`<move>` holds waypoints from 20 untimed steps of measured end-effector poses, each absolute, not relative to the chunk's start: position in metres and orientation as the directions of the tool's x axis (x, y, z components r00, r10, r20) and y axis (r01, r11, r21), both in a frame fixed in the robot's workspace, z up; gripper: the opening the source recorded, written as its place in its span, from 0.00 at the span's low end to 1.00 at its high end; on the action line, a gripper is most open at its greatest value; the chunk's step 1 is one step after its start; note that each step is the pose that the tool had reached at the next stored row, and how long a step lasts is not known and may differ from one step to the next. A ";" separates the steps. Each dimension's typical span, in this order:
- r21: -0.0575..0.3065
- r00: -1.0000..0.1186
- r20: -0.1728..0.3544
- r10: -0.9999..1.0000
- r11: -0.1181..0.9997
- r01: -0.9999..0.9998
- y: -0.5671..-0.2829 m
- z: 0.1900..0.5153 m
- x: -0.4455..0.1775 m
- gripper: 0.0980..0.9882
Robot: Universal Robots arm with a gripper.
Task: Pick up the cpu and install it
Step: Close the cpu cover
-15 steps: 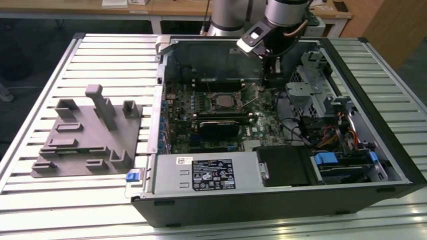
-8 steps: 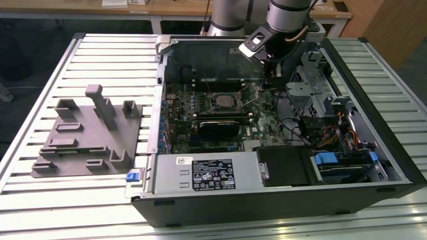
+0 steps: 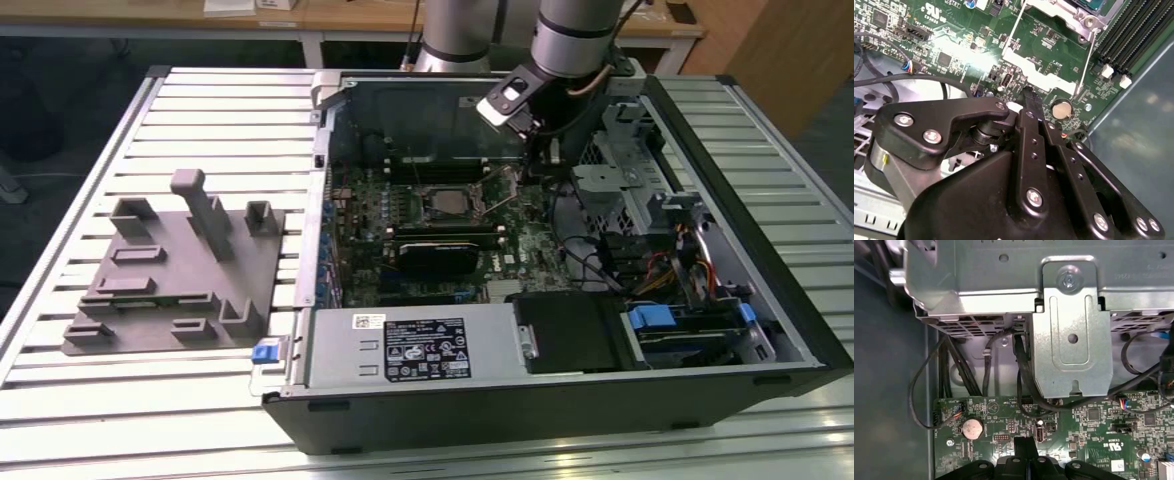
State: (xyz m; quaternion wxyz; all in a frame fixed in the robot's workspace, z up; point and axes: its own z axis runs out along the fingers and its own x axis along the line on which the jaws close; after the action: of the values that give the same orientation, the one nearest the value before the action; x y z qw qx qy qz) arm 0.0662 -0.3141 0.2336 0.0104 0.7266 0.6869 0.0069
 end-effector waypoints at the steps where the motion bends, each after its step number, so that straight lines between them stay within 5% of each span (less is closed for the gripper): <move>1: 0.025 0.056 -0.004 0.998 -0.056 0.998 -0.314 0.233 0.066 0.01; 20: 0.024 0.056 -0.004 0.998 -0.056 0.998 -0.314 0.232 0.054 0.01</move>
State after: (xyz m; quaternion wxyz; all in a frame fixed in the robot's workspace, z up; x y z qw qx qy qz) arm 0.0541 -0.3141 0.2323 0.0104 0.7266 0.6869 0.0068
